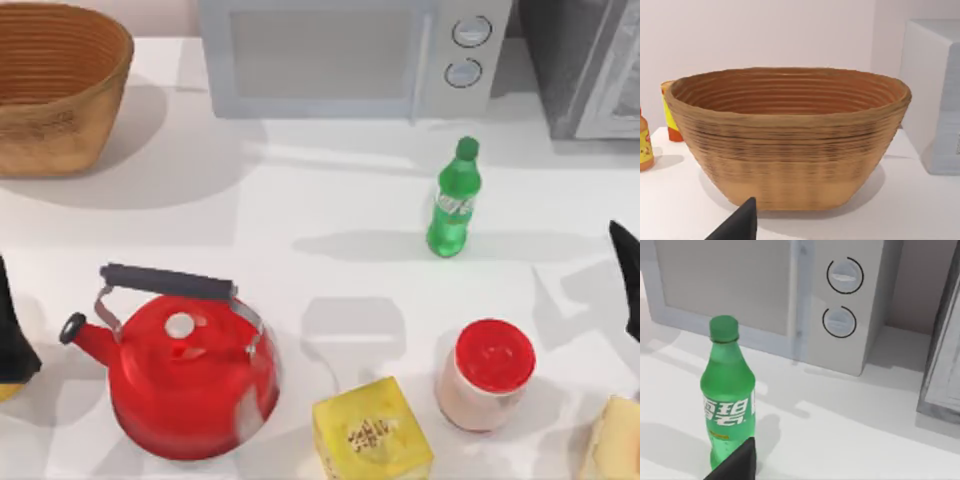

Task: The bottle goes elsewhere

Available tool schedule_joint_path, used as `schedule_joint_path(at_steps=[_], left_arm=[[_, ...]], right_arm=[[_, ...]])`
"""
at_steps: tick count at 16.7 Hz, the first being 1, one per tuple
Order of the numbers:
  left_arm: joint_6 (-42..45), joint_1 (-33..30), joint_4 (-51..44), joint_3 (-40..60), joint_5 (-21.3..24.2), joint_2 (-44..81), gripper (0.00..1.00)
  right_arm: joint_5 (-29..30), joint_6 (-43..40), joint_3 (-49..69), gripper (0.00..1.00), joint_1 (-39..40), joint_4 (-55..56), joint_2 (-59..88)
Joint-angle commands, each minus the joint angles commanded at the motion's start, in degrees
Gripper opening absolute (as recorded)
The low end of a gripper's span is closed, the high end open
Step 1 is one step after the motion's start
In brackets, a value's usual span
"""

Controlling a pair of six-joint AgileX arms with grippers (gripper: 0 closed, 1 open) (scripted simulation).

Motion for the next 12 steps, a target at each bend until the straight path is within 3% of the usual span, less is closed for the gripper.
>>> schedule_joint_path(at_steps=[7,12], left_arm=[[0.0,0.0,0.0,0.0,0.0,0.0,1.0],[0.0,0.0,0.0,0.0,0.0,0.0,1.0]], right_arm=[[-11.38,-3.63,9.19,1.0,2.22,19.84,35.53],[-16.31,-5.24,12.42,1.0,3.49,28.15,49.84]])
